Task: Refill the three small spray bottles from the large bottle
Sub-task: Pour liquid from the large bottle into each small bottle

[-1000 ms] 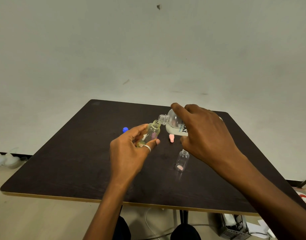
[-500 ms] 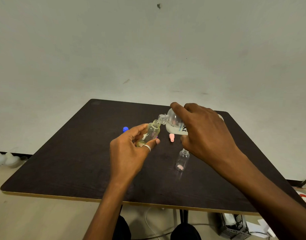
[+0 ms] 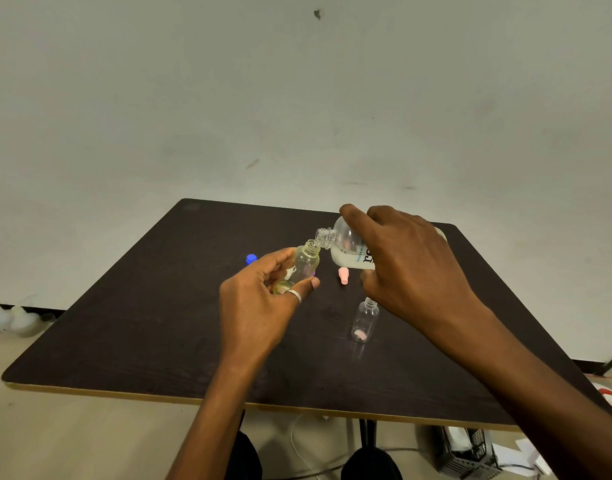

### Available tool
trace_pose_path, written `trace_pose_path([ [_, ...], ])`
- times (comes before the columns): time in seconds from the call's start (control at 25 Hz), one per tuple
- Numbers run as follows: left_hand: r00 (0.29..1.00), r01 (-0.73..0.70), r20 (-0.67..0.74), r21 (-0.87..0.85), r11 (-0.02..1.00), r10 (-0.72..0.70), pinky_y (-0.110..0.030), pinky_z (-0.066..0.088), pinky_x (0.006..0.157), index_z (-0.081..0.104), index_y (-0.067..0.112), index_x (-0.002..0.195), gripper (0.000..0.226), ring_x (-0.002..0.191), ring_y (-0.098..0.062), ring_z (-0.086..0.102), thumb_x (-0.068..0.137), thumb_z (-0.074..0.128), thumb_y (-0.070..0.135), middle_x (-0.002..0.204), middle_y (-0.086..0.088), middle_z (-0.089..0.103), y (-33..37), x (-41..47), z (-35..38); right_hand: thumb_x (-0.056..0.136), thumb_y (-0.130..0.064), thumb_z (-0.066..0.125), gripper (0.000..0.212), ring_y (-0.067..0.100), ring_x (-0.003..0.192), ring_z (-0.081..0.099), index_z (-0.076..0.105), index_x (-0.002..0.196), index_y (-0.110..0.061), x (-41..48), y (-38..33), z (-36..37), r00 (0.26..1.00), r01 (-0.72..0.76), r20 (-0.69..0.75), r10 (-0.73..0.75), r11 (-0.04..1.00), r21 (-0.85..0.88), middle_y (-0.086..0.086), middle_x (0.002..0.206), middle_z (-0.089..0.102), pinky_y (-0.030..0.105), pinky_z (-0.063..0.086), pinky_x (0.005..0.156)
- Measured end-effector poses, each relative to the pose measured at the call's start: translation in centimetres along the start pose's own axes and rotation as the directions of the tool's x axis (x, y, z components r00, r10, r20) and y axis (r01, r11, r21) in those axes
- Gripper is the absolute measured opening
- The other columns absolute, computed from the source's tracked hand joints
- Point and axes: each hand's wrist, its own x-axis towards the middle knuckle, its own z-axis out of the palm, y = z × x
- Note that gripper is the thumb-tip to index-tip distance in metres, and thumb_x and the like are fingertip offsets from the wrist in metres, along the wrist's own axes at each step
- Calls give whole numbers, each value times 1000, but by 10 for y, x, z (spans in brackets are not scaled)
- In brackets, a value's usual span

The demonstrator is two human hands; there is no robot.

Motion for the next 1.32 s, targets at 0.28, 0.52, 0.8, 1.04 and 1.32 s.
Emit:
trace_pose_path([
  [0.28, 1000, -9, -3, -12, 1000, 9, -1, 46, 80, 69, 22, 122, 56, 90, 17, 60, 69, 87, 28, 108, 17, 67, 0, -1, -1, 72, -13, 69, 75, 28, 93, 57, 39, 139, -26, 0, 1, 1, 1000, 2, -13, -2, 1000, -4, 4, 107, 60, 30, 29, 73],
  [0.52, 1000, -2, -2, -23, 1000, 2, 2, 44, 77, 69, 20, 122, 56, 84, 25, 57, 70, 87, 27, 106, 17, 65, 0, 0, -1, 71, -13, 69, 72, 27, 91, 57, 41, 137, -26, 1, 0, 1, 1000, 4, -19, -4, 1000, -16, 3, 104, 60, 30, 29, 72],
  [0.8, 1000, -11, -5, -23, 1000, 11, 2, 44, 75, 69, 22, 121, 56, 87, 27, 55, 69, 87, 29, 102, 23, 63, -1, 0, -1, 70, -13, 69, 72, 27, 89, 56, 43, 136, -26, 1, 1, 2, 1000, 5, -23, -5, 1000, -20, 3, 102, 60, 30, 28, 72],
  [1.04, 1000, -16, -5, -21, 1000, 16, 3, 43, 74, 69, 21, 122, 57, 88, 28, 55, 69, 87, 29, 102, 22, 63, -2, 0, 0, 71, -12, 69, 72, 27, 89, 57, 42, 136, -26, 1, 2, 2, 1000, 6, -19, -6, 1000, -24, 3, 102, 60, 30, 29, 72],
  [1.32, 1000, -16, -1, -19, 1000, 16, 1, 45, 76, 68, 21, 123, 58, 85, 19, 59, 69, 87, 30, 105, 20, 63, -2, 0, 1, 71, -13, 68, 73, 27, 90, 57, 40, 137, -26, 2, 3, 2, 1000, 10, -18, -10, 1000, -28, 3, 103, 60, 30, 29, 73],
])
